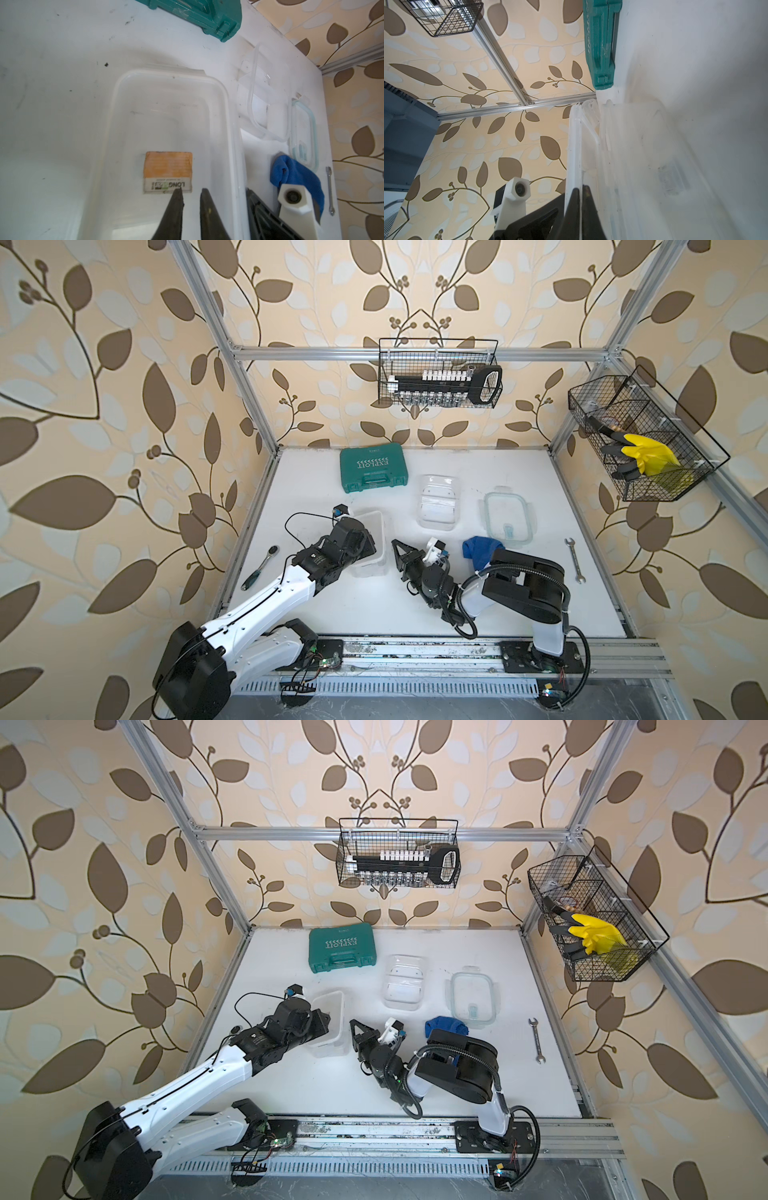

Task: Wipe the insides of the lunch boxes
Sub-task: Open the lid of the lunch box, then place the lid at the center of the board.

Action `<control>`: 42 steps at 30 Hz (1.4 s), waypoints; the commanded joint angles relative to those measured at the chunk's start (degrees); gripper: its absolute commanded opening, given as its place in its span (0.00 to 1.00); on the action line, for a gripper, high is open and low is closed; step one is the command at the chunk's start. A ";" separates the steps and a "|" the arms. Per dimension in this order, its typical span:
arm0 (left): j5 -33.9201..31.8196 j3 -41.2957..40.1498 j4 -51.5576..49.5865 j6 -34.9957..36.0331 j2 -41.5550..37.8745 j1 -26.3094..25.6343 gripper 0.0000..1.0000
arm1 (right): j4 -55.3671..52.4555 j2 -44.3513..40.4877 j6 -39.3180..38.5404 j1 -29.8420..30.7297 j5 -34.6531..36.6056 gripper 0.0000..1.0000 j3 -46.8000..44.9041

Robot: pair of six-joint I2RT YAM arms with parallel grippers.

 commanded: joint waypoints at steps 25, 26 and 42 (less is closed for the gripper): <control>10.83 -8.95 -10.23 0.41 -15.62 25.47 0.42 | -91.04 -4.59 -48.44 3.48 -19.94 0.00 44.76; 10.83 -9.44 -10.67 0.10 -16.37 26.11 0.42 | -91.68 -2.87 -50.31 4.09 -19.77 0.00 45.59; 4.43 -11.62 -13.82 -1.62 -23.97 29.36 0.50 | -85.23 1.72 -55.31 9.10 -22.40 0.51 48.09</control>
